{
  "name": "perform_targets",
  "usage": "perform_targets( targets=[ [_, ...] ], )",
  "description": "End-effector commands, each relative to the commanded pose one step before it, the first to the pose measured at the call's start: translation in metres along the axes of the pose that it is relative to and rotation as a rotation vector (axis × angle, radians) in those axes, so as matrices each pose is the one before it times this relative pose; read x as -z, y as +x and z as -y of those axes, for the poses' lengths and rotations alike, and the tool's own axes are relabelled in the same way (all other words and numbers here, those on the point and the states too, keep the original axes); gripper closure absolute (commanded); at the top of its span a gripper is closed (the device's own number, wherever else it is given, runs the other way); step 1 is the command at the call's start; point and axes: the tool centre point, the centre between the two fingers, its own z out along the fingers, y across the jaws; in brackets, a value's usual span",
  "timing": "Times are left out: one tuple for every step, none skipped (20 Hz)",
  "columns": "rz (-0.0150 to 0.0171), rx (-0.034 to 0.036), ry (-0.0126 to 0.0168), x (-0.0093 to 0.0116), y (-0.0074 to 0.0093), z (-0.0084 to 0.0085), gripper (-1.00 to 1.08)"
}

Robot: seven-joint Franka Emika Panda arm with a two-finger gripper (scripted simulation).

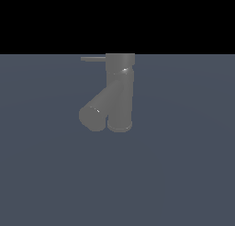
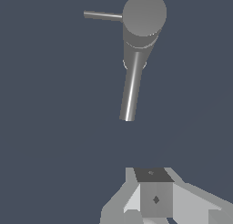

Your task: Turn on the faucet by rotating a designated handle.

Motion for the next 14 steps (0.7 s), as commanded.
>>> perform_targets(
  targets=[
    [0.00562,-0.04737,0.01556,-0.0016,0.01043,0.00219,1.08],
    [0.00272,-0.02193,0.00658,-0.00083,0.00474,0.00122,1.08],
    [0.003,-0.02338,0.00666,-0.00096,0.005,0.00139,1.08],
    [0.00326,-0.02463,0.00663,-0.0011,0.00522,0.00156,1.08],
    [0.00343,-0.02531,0.00641,-0.00123,0.0053,0.0017,1.08],
    [0.00353,-0.02556,0.00606,-0.00133,0.00529,0.00182,1.08],
    [0.0036,-0.02575,0.0057,-0.00143,0.00526,0.00194,1.08],
    [0.00364,-0.02594,0.00534,-0.00153,0.00523,0.00206,1.08],
    [0.00367,-0.02612,0.00497,-0.00163,0.00519,0.00217,1.08],
    [0.00367,-0.0263,0.00461,-0.00173,0.00515,0.00229,1.08],
    [0.00365,-0.02647,0.00425,-0.00183,0.00511,0.00241,1.08],
    [0.00361,-0.02663,0.00389,-0.00193,0.00506,0.00252,1.08],
    [0.00355,-0.02677,0.00353,-0.00203,0.005,0.00264,1.08],
    [0.00347,-0.02693,0.00318,-0.00212,0.00494,0.00275,1.08]
  ],
)
